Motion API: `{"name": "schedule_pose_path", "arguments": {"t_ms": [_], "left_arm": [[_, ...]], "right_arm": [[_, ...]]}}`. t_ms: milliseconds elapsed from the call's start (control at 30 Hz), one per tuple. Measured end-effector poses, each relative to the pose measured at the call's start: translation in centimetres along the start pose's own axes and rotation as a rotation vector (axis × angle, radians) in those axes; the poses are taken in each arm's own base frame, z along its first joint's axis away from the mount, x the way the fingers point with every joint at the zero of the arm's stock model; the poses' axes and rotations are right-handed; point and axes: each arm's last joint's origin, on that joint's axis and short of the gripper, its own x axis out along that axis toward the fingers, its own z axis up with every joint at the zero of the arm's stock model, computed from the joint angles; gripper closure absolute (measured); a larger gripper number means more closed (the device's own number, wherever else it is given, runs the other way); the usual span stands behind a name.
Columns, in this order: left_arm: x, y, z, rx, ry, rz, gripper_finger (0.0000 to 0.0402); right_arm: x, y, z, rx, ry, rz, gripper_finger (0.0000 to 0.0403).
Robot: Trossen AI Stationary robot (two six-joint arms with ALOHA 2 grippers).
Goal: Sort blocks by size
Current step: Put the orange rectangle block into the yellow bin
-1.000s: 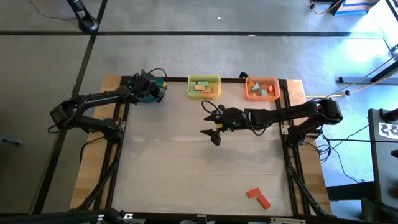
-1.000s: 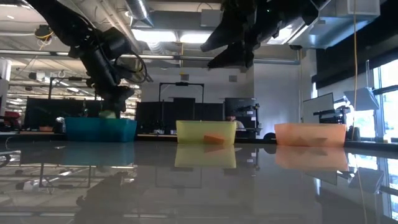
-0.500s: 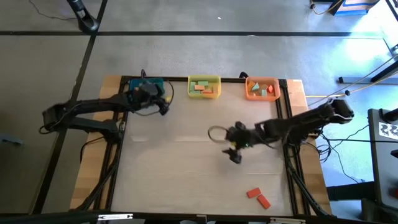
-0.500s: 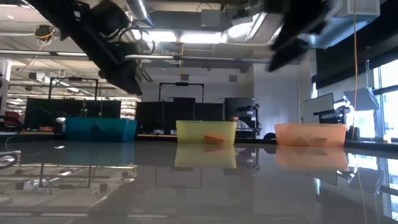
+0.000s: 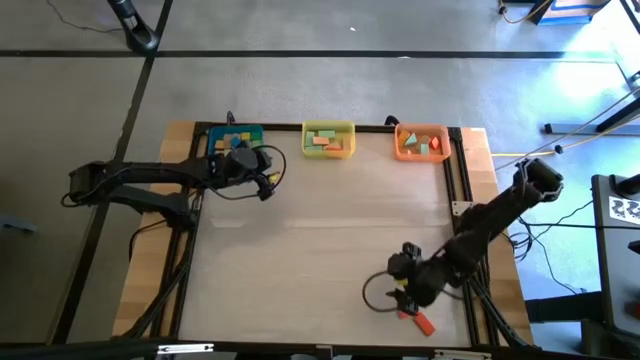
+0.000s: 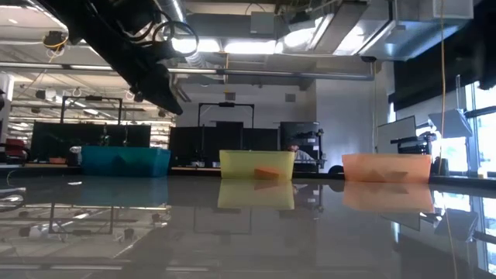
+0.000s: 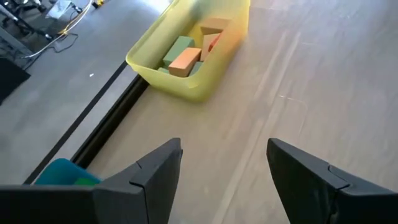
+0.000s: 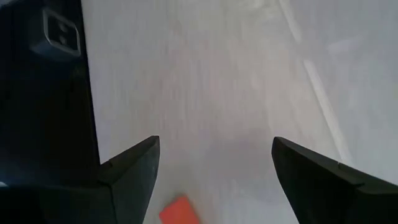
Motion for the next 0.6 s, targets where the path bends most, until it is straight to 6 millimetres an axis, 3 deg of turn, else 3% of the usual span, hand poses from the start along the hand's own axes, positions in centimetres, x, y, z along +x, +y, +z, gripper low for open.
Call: {"name": "schedule_pose_path", "arguments": {"t_ms": [400, 600], "left_arm": [[0.0, 0.0, 0.1, -0.050, -0.010, 0.001, 0.0176], [0.0, 0.0, 0.1, -0.055, -0.006, 0.001, 0.0176]], "right_arm": [[5.0, 2.2, -4.6, -0.124, 0.203, -0.045, 0.0095], [5.7, 2.8, -6.2, -0.088, 0.313, -0.027, 0.0095]]}}
